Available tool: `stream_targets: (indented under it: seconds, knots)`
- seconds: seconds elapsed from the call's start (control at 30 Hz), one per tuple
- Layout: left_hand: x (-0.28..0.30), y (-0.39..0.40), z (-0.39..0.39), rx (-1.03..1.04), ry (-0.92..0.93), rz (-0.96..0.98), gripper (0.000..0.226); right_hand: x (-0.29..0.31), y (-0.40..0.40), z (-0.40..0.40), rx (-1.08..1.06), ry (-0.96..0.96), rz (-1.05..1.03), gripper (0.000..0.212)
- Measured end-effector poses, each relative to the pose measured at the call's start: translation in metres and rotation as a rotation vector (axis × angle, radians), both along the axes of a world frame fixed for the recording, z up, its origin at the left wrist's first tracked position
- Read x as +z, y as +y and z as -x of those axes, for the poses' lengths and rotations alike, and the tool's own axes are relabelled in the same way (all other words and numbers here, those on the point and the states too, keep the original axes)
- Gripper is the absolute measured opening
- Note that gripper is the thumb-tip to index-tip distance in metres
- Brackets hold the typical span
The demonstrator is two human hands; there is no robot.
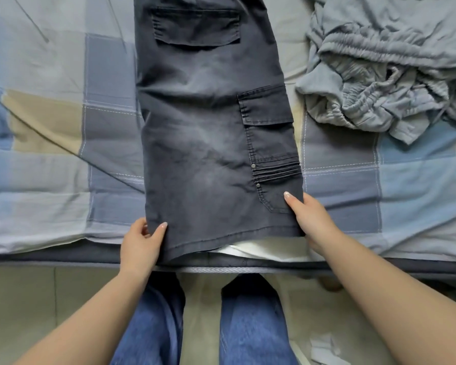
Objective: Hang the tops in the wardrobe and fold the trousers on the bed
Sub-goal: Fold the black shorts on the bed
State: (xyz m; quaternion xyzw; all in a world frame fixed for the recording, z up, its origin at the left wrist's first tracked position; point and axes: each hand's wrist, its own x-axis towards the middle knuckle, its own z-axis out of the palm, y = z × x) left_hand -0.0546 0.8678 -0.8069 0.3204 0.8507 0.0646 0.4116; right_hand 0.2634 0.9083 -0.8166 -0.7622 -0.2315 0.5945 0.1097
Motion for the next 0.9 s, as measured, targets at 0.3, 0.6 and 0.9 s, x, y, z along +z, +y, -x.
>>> stream_targets:
  seconds: [0.3, 0.6, 0.9]
  knots:
    - [0.007, -0.008, 0.006, -0.018, -0.114, 0.012, 0.037, -0.001, -0.007, 0.012, 0.143, -0.228, -0.144, 0.033]
    - [0.004, -0.005, 0.027, 0.244, -0.434, -0.038, 0.038, 0.006, -0.004, 0.004, -0.239, 0.064, -0.003, 0.035]
    - [-0.005, -0.041, 0.052, 0.101, -0.42, 0.136, 0.032, 0.011, -0.041, 0.025, 0.057, -0.005, -0.039, 0.016]
